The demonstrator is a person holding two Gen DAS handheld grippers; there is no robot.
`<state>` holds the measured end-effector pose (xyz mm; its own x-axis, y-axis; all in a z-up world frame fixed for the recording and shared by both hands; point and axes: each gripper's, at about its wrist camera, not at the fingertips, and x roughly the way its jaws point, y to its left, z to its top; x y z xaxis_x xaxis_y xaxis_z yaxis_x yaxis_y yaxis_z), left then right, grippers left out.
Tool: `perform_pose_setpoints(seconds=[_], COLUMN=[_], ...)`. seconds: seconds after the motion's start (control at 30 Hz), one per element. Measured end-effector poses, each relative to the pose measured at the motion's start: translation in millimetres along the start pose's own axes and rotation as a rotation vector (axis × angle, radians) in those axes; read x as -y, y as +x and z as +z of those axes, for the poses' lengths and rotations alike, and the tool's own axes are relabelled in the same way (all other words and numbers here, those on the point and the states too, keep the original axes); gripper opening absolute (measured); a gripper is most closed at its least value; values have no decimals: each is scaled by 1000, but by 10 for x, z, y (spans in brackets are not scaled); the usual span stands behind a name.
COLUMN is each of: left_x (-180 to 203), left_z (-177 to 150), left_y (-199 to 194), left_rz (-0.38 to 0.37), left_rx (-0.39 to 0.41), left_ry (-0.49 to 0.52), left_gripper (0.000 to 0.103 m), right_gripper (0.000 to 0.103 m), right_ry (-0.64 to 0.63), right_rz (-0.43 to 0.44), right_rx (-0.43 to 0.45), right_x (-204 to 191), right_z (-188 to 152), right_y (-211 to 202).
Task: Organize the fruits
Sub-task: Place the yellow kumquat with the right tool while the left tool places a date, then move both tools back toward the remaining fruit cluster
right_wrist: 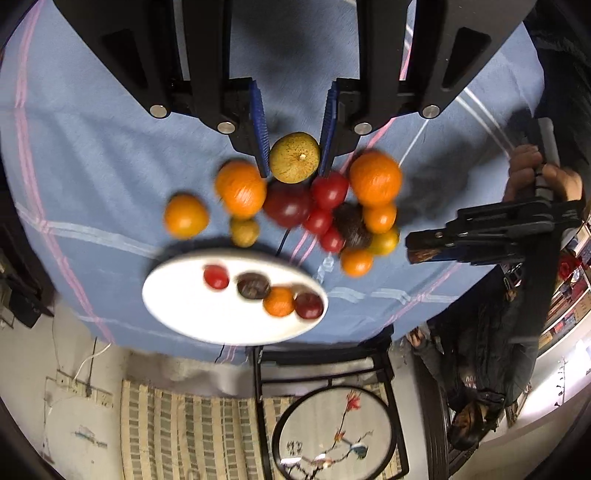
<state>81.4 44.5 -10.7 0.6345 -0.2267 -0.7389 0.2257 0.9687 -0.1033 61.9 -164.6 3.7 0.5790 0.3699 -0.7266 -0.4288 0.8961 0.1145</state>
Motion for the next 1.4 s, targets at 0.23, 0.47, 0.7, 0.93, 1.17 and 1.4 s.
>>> perform_pose_setpoints(seconds=[0.23, 0.47, 0.7, 0.93, 1.17, 1.4], left_x=[292, 501, 632, 720, 557, 255], left_z=[639, 1122, 1357, 1354, 1001, 524], left_y=[65, 569, 1107, 1103, 575, 295], left_rz=[34, 53, 67, 52, 74, 106], left_rx=[55, 26, -28, -13, 48, 21], left_ry=[32, -24, -31, -15, -10, -39], left_gripper=[41, 41, 41, 60, 78, 83], right_gripper=[27, 27, 44, 58, 59, 66], right_ry=[-30, 22, 146, 169, 173, 174], right_rz=[-55, -75, -4, 21, 6, -14], right_rx=[82, 34, 21, 35, 49, 77], right_x=[128, 408, 679, 738, 756, 722], right_z=[608, 810, 773, 762, 732, 590], right_y=[89, 628, 875, 777, 625, 448])
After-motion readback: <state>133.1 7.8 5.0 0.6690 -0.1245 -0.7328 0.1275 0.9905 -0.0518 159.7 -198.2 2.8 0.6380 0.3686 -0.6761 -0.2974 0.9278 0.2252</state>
